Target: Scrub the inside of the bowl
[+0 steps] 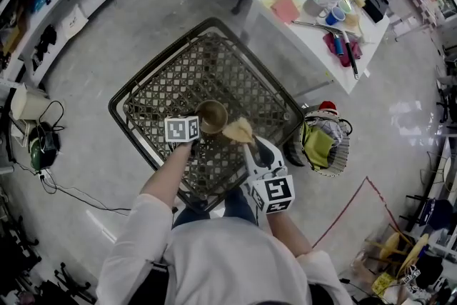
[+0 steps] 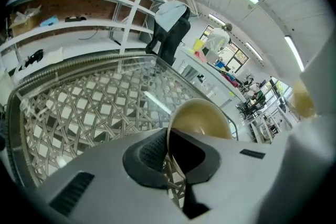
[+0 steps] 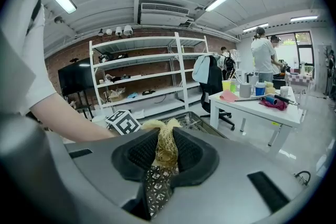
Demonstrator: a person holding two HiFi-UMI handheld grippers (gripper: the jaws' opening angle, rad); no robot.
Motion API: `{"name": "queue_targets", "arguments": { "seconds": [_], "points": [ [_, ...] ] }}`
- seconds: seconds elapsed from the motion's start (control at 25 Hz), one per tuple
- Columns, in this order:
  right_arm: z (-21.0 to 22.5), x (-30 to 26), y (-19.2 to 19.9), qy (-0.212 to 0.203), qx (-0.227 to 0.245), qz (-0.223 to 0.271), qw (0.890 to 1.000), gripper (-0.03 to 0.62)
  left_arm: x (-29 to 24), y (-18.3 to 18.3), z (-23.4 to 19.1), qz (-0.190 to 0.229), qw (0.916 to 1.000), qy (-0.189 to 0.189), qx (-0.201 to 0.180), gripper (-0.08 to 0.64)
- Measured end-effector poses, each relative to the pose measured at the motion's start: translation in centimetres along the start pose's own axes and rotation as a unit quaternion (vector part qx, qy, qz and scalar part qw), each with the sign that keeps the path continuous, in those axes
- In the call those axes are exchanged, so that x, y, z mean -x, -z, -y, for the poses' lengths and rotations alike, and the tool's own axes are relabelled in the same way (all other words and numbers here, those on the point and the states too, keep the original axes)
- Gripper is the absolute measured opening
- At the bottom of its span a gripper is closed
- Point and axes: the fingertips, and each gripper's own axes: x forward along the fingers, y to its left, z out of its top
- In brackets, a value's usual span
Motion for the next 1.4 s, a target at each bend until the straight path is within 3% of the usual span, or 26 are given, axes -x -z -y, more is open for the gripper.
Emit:
{"name": "queue_targets", "arguments": {
  "seconds": [0.32, 0.56, 1.0, 1.4],
  "points": [
    [-0.9, 0.0, -2.9, -0.017, 0.023, 0.029, 0.999, 0.091, 5.0, -5.4, 2.5, 0.09, 0.9949, -0.002, -0.043, 0.038],
    [-2.3, 0.0, -5.0, -0.036, 0.038, 0.054, 0.997, 0.091, 9.7, -8.6, 3.9, 0.146, 0.9864, -0.016, -0.074, 0.038],
    [-6.0, 0.7, -9.2, -0.085, 0.09, 0.102, 0.987, 0.091, 18.9, -12.3, 7.5, 0.241, 0.9564, -0.054, -0.156, 0.04],
    [-11.3, 1.9, -10.9, -0.119, 0.172, 0.12, 0.971, 0.091, 25.3, -10.8, 9.8, 0.29, 0.9312, -0.076, -0.207, 0.04]
  ]
}}
